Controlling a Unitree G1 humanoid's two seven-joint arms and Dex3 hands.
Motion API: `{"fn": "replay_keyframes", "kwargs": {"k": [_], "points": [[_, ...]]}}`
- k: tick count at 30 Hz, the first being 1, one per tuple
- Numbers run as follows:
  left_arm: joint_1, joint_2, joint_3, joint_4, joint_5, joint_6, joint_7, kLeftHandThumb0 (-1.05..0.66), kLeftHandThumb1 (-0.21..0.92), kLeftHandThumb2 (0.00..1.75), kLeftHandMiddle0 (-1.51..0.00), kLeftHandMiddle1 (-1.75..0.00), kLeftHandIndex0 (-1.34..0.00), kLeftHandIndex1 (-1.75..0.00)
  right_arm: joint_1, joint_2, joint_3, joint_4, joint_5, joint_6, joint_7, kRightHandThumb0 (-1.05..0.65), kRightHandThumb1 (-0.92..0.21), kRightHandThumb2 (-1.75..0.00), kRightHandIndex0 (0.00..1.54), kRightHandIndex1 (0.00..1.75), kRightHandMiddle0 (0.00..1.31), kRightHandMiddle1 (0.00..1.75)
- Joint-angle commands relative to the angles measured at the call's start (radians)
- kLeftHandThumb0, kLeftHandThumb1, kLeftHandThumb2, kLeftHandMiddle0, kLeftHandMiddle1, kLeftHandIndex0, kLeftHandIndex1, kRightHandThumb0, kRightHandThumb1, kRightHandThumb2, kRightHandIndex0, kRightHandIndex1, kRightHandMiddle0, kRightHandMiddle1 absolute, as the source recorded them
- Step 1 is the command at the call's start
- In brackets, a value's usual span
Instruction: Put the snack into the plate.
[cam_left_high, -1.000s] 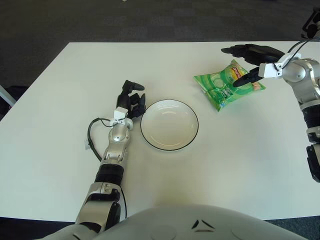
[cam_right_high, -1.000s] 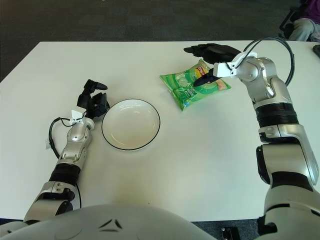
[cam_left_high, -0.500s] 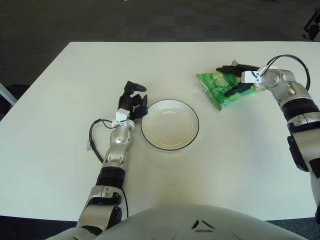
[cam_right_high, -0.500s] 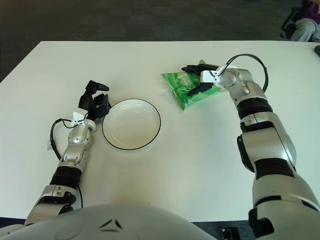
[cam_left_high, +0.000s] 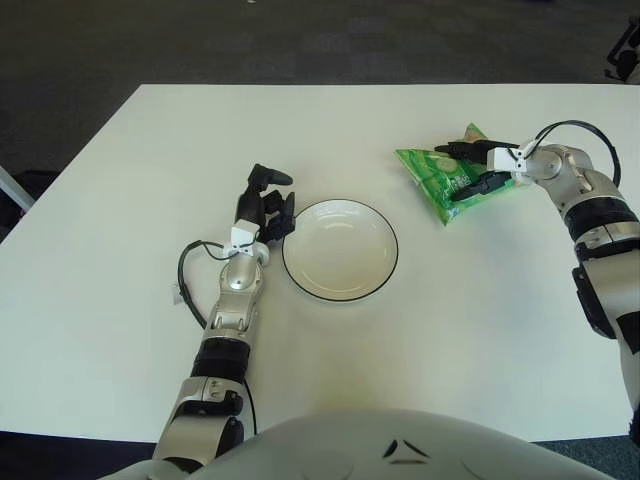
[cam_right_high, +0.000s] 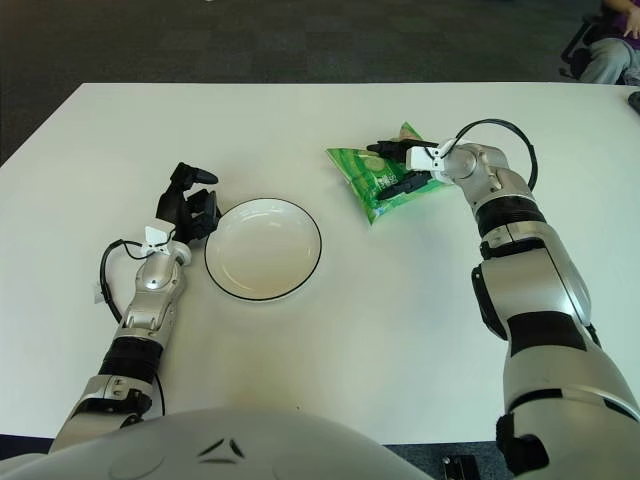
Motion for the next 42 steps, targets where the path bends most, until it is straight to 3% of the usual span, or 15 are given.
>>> {"fn": "replay_keyframes", "kwargs": {"k": [1,19,21,22,23,24,25,27,29,30,31,32,35,38,42], "points": [[0.009,-0.001,0.003,-0.011,0.002,0.008,0.013,-0.38,0.70,0.81,-0.95,-1.75,-0.34,-1.75,0.032,0.010,0.015,0.026,-0.003,0.001,0.033,-0.91,-0.92,-0.05,0.02,0.01,0.14,0.04],[0.009,0.002,0.010,-0.010,-0.004,0.002,0.009,-0.38,0.69,0.82,-0.96,-1.75,-0.34,-1.75,0.073,-0.018,0.025,0.005,-0.015,0.011,-0.004,-0.88,-0.92,-0.03,0.02,0.00,0.17,0.04],[0.008,0.002,0.010,-0.008,-0.004,0.000,0.009,-0.38,0.69,0.82,-0.96,-1.75,-0.34,-1.75,0.083,-0.018,0.020,-0.002,-0.015,0.014,-0.034,-0.86,-0.92,-0.02,0.03,0.00,0.27,0.07],[0.008,0.002,0.010,-0.007,-0.005,-0.002,0.009,-0.38,0.69,0.82,-0.96,-1.75,-0.34,-1.75,0.096,-0.018,0.013,-0.010,-0.015,0.005,-0.079,-0.82,-0.92,-0.02,0.10,0.01,0.41,0.11],[0.008,0.002,0.010,-0.006,-0.005,-0.003,0.009,-0.38,0.69,0.82,-0.96,-1.75,-0.34,-1.75,0.106,-0.018,0.009,-0.015,-0.014,-0.002,-0.111,-0.75,-0.92,-0.02,0.27,0.03,0.55,0.18],[0.007,0.002,0.011,-0.006,-0.005,-0.004,0.009,-0.38,0.69,0.82,-0.96,-1.75,-0.34,-1.75,0.122,-0.020,0.006,-0.020,-0.022,-0.025,-0.175,-0.72,-0.92,-0.01,0.34,0.03,0.60,0.21],[0.007,0.002,0.011,-0.005,-0.005,-0.004,0.008,-0.38,0.69,0.82,-0.96,-1.75,-0.34,-1.75,0.132,-0.021,0.006,-0.023,-0.028,-0.041,-0.217,-0.66,-0.91,-0.01,0.51,0.10,0.66,0.34],[0.007,0.002,0.011,-0.004,-0.006,-0.005,0.008,-0.38,0.69,0.82,-0.96,-1.75,-0.34,-1.75,0.149,-0.025,0.014,-0.023,-0.048,-0.073,-0.305,-0.60,-0.90,-0.01,0.61,0.25,0.68,0.52],[0.007,0.002,0.011,-0.004,-0.006,-0.006,0.008,-0.38,0.69,0.83,-0.96,-1.75,-0.34,-1.75,0.165,-0.029,0.030,-0.016,-0.078,-0.102,-0.410,-0.48,-0.91,-0.03,0.58,0.68,0.69,0.93],[0.007,0.001,0.012,-0.003,-0.006,-0.007,0.008,-0.38,0.69,0.83,-0.96,-1.75,-0.34,-1.75,0.171,-0.031,0.038,-0.011,-0.092,-0.113,-0.454,-0.46,-0.92,-0.04,0.55,0.83,0.70,0.98],[0.007,0.001,0.012,-0.003,-0.006,-0.007,0.008,-0.38,0.69,0.83,-0.96,-1.75,-0.34,-1.75,0.176,-0.031,0.051,-0.003,-0.115,-0.114,-0.511,-0.29,-0.88,-0.17,0.46,1.10,0.68,1.06],[0.007,0.001,0.012,-0.003,-0.006,-0.008,0.008,-0.38,0.69,0.83,-0.96,-1.75,-0.34,-1.75,0.178,-0.031,0.071,0.006,-0.147,-0.110,-0.581,-0.19,-0.80,-0.33,0.43,1.25,0.71,1.10],[0.007,0.000,0.011,-0.003,-0.005,-0.009,0.008,-0.38,0.69,0.83,-0.96,-1.75,-0.35,-1.75,0.176,-0.032,0.112,0.028,-0.208,-0.099,-0.714,-0.06,-0.60,-0.76,0.37,1.50,0.67,1.35],[0.007,-0.001,0.011,-0.002,-0.005,-0.010,0.008,-0.38,0.69,0.83,-0.96,-1.75,-0.35,-1.75,0.174,-0.025,0.119,0.049,-0.218,-0.101,-0.783,-0.02,-0.44,-1.08,0.39,1.63,0.60,1.60],[0.006,-0.001,0.011,0.000,-0.003,-0.011,0.010,-0.38,0.69,0.83,-0.96,-1.75,-0.35,-1.75,0.183,-0.011,0.087,0.074,-0.170,-0.127,-0.842,0.00,-0.37,-1.23,0.45,1.70,0.53,1.71]]}}
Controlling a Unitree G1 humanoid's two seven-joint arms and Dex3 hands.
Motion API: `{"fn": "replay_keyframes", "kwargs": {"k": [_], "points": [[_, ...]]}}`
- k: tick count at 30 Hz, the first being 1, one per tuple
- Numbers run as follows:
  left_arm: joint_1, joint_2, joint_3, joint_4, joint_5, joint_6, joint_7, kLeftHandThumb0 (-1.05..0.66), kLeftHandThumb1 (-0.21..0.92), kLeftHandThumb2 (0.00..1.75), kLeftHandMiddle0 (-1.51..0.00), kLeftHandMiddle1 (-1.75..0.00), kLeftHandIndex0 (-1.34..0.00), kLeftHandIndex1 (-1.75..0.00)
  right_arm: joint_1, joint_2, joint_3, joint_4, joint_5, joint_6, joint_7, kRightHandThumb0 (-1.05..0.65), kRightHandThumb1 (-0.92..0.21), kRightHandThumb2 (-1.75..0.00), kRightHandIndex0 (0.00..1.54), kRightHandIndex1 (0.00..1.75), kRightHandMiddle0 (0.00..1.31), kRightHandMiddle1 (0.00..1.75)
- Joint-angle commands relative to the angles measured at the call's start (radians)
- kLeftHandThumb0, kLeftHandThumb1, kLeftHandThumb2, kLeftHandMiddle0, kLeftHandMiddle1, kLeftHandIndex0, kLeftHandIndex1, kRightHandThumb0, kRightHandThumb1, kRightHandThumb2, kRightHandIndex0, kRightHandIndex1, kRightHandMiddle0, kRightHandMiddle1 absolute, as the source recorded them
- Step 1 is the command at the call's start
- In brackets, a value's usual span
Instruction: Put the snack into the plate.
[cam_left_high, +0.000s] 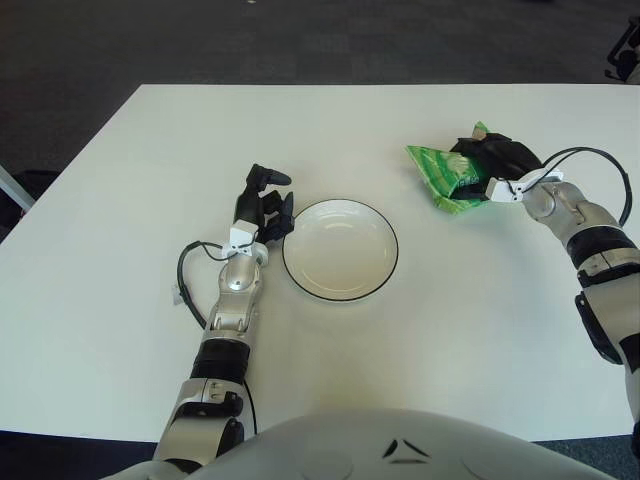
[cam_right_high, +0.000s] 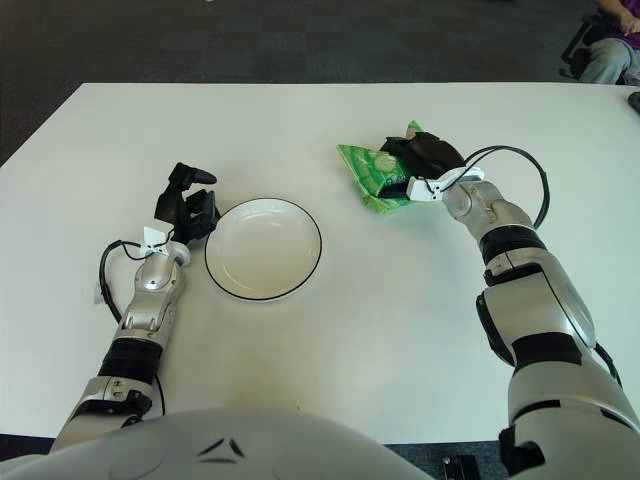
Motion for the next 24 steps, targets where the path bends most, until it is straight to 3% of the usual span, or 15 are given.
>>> {"fn": "replay_keyframes", "kwargs": {"k": [1,8,13,19,24], "points": [[0.000,0.001,0.004,0.005,-0.001,-0.010,0.010,-0.38,0.69,0.83,-0.96,-1.75,-0.35,-1.75,0.053,0.013,-0.009,0.050,0.007,-0.007,-0.015,0.00,-0.35,-1.26,0.49,1.71,0.49,1.72],[0.000,-0.001,0.004,0.006,0.000,-0.011,0.012,-0.38,0.68,0.83,-0.96,-1.75,-0.35,-1.75,0.055,0.011,-0.039,0.057,0.033,-0.055,-0.089,0.00,-0.30,-1.35,0.60,1.74,0.42,1.74],[-0.002,0.000,0.004,0.007,0.000,-0.011,0.013,-0.38,0.68,0.83,-0.96,-1.75,-0.35,-1.75,0.046,0.002,-0.069,0.028,0.061,-0.106,-0.106,0.00,-0.35,-1.29,0.57,1.74,0.38,1.75],[-0.009,0.003,0.009,0.012,-0.001,-0.010,0.014,-0.38,0.68,0.83,-0.96,-1.75,-0.35,-1.75,0.042,0.003,-0.120,-0.084,0.110,-0.172,-0.073,0.00,-0.37,-1.25,0.56,1.72,0.36,1.75],[-0.017,0.008,0.014,0.023,-0.003,-0.014,0.015,-0.38,0.68,0.83,-0.96,-1.75,-0.35,-1.75,0.033,0.017,-0.139,-0.170,0.097,-0.167,-0.095,0.00,-0.38,-1.24,0.56,1.71,0.36,1.75]]}}
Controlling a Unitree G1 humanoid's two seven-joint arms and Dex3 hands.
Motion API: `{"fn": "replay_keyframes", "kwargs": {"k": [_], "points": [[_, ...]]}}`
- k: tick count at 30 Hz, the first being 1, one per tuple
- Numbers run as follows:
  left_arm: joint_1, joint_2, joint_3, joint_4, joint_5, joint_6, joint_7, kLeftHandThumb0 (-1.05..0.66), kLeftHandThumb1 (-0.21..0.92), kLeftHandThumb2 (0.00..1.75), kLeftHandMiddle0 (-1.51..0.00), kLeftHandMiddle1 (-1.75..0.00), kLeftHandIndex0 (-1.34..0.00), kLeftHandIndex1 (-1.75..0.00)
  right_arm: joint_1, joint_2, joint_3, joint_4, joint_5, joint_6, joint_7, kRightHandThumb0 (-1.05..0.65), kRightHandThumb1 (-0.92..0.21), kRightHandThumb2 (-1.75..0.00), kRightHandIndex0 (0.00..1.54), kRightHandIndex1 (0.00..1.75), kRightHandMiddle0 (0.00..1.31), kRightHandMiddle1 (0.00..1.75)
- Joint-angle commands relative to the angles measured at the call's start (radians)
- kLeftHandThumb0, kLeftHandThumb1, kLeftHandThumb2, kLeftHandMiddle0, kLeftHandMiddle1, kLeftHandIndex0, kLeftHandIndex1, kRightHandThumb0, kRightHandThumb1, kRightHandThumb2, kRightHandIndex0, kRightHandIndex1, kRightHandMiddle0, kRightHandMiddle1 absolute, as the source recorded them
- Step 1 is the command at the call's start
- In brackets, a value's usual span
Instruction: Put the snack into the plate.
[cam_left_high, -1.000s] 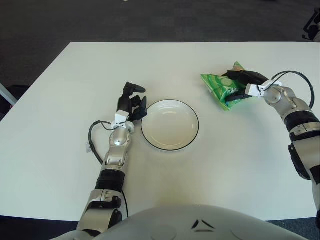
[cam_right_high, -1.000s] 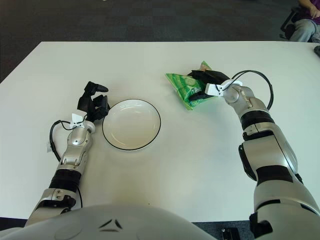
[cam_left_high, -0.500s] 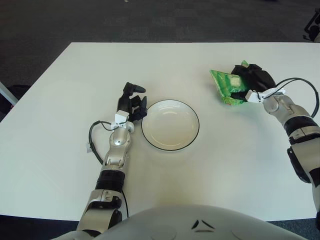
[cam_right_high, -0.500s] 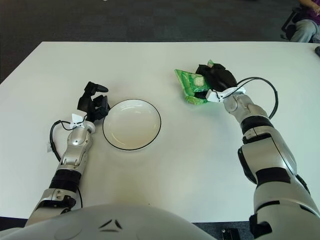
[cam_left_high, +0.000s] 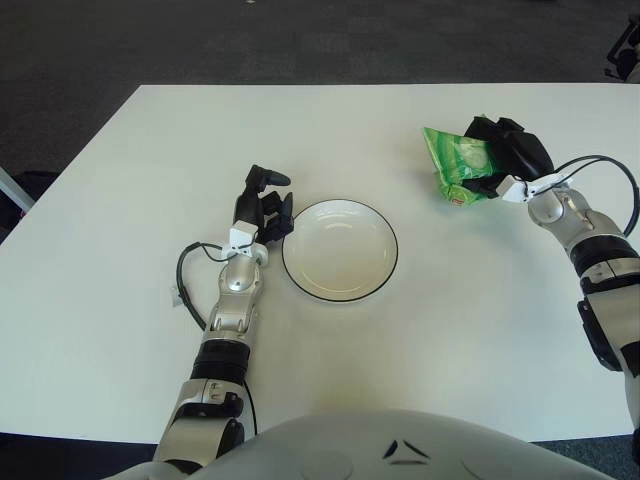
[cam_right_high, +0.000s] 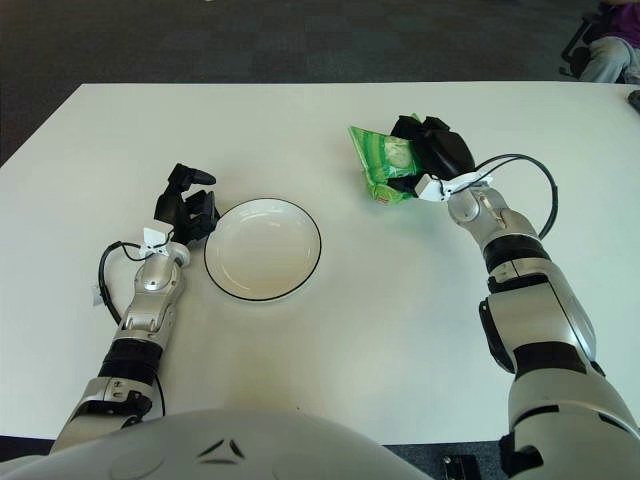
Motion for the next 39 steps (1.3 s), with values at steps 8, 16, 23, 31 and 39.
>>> {"fn": "replay_keyframes", "kwargs": {"k": [8,16,23,31,39], "points": [[-0.029,0.016,0.025,0.039,-0.005,-0.030,0.017,-0.38,0.68,0.84,-0.96,-1.75,-0.35,-1.75,-0.011,0.046,-0.037,-0.278,-0.002,0.019,0.008,0.00,-0.38,-1.23,0.56,1.70,0.36,1.75],[-0.042,0.015,0.044,0.054,-0.008,-0.031,0.034,-0.38,0.68,0.84,-0.95,-1.75,-0.35,-1.75,0.031,0.100,-0.055,-0.499,0.030,0.074,0.115,0.00,-0.34,-1.27,0.60,1.67,0.39,1.75],[-0.054,0.014,0.061,0.072,-0.021,-0.031,0.037,-0.38,0.67,0.85,-0.95,-1.75,-0.36,-1.75,0.029,0.128,-0.042,-0.588,0.017,0.054,0.181,0.00,-0.32,-1.29,0.64,1.64,0.41,1.75],[-0.071,0.014,0.078,0.098,-0.045,-0.045,0.033,-0.38,0.67,0.85,-0.93,-1.75,-0.36,-1.75,0.042,0.173,-0.032,-0.659,0.048,0.034,0.275,0.00,-0.32,-1.30,0.61,1.67,0.42,1.75],[-0.094,0.004,0.092,0.132,-0.061,-0.063,0.038,-0.38,0.67,0.85,-0.92,-1.75,-0.36,-1.75,0.063,0.205,-0.024,-0.745,0.065,0.083,0.390,0.00,-0.35,-1.28,0.56,1.72,0.39,1.75]]}}
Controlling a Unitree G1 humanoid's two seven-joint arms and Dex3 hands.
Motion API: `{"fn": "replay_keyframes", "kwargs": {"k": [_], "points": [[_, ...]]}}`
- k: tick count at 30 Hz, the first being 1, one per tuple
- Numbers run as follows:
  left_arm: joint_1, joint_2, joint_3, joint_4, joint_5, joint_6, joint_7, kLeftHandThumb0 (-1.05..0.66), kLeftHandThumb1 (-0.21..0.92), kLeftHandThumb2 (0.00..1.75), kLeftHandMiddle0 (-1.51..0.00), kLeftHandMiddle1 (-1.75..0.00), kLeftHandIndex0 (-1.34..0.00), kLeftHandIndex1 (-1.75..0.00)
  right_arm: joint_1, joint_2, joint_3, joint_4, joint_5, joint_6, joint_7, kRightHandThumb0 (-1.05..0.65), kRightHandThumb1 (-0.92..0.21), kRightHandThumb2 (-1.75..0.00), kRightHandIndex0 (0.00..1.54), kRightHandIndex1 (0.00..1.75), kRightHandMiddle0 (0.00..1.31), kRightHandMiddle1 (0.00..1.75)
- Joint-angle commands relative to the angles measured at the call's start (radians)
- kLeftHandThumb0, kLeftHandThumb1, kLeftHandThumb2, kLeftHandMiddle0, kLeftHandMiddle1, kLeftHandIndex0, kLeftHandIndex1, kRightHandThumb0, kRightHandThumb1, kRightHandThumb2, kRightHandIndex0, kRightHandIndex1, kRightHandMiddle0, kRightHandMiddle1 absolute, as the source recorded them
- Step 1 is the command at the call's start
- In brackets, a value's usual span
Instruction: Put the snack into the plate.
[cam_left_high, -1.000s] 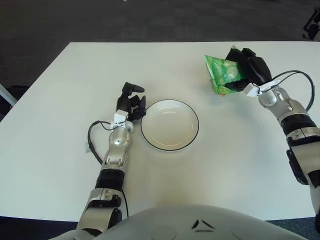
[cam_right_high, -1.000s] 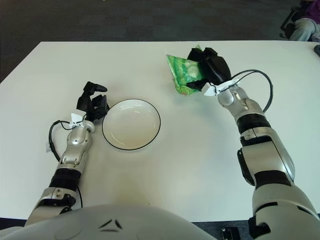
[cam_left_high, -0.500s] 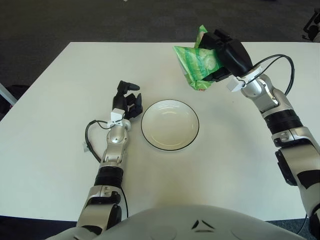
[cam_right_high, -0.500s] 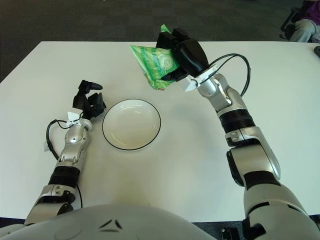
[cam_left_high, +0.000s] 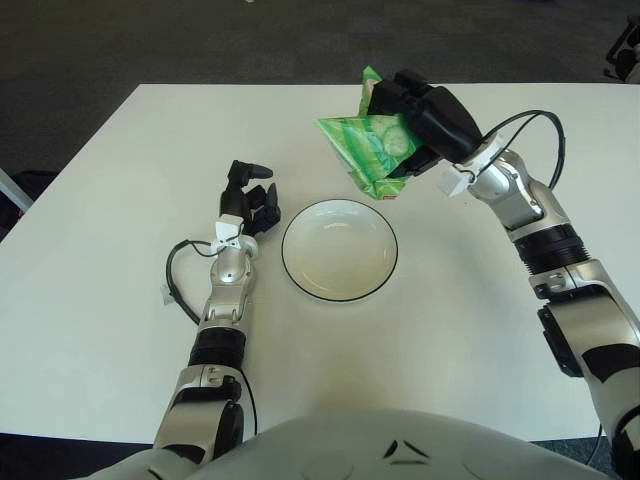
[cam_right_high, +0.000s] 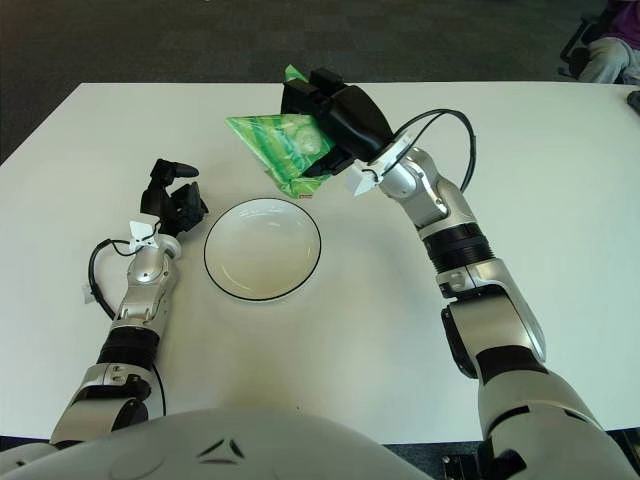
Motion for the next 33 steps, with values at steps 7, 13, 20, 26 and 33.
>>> {"fn": "replay_keyframes", "kwargs": {"k": [7,13,20,26,33], "points": [[-0.034,-0.007,0.012,0.044,-0.018,-0.030,0.017,-0.38,0.68,0.84,-0.92,-1.75,-0.35,-1.75,0.002,0.006,0.012,0.002,0.081,-0.073,0.108,0.00,-0.37,-1.27,0.54,1.74,0.38,1.75],[-0.040,-0.008,0.010,0.052,-0.018,-0.035,0.021,-0.38,0.68,0.84,-0.92,-1.75,-0.35,-1.75,0.010,0.013,0.013,0.028,0.118,-0.119,0.148,0.00,-0.37,-1.27,0.54,1.75,0.38,1.75],[-0.052,-0.007,0.010,0.071,-0.017,-0.043,0.026,-0.38,0.69,0.83,-0.92,-1.75,-0.35,-1.75,0.011,-0.009,0.022,0.016,0.066,-0.111,0.195,0.00,-0.38,-1.25,0.53,1.75,0.36,1.75],[-0.058,-0.007,0.010,0.086,-0.017,-0.051,0.027,-0.38,0.69,0.83,-0.92,-1.75,-0.34,-1.75,0.026,-0.014,0.028,-0.051,-0.008,-0.087,0.202,0.00,-0.45,-1.14,0.51,1.67,0.35,1.75],[-0.060,-0.009,0.010,0.088,-0.020,-0.053,0.026,-0.38,0.69,0.82,-0.92,-1.75,-0.34,-1.75,0.057,-0.036,0.037,-0.165,0.025,-0.028,0.309,0.00,-0.53,-1.00,0.49,1.57,0.32,1.75]]}}
